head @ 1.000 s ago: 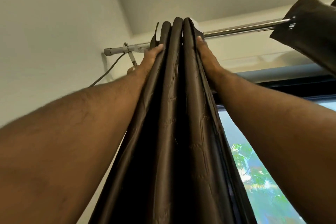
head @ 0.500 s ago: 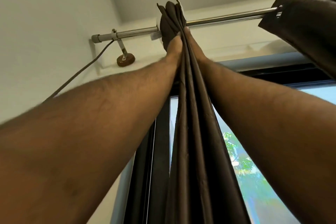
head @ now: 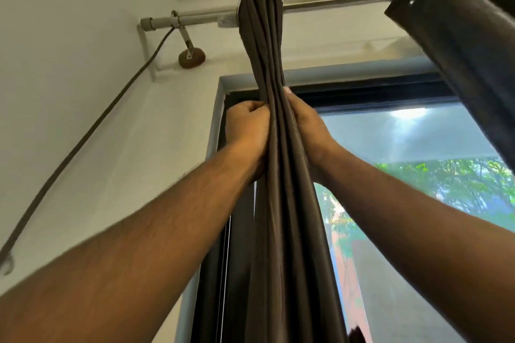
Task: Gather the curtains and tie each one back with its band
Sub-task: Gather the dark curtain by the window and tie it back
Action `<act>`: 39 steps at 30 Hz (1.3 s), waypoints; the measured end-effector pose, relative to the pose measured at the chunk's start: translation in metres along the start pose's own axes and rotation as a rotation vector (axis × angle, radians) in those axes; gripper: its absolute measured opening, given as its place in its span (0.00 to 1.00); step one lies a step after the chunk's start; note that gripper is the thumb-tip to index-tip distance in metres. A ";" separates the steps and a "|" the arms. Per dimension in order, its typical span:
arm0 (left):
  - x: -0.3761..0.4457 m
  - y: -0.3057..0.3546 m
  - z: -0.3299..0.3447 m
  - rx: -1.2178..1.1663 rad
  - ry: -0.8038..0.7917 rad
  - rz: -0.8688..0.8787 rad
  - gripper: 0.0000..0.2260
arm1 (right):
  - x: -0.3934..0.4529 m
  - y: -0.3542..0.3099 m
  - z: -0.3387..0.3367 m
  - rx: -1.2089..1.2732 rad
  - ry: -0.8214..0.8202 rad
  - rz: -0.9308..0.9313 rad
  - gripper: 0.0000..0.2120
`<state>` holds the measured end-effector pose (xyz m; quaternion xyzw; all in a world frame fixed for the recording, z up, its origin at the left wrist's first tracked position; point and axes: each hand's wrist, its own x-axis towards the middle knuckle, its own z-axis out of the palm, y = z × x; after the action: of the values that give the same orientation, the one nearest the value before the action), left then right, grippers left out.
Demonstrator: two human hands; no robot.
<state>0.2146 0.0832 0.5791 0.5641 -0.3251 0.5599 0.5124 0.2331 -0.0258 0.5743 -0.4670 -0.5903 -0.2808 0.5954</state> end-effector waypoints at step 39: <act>-0.195 0.062 -0.086 0.484 0.041 0.080 0.13 | -0.192 -0.036 0.067 -0.312 0.567 0.237 0.12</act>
<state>0.0988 0.1079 0.3914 0.6457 -0.1931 0.6527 0.3462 0.1438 -0.0228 0.3880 -0.5211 -0.2929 -0.4150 0.6859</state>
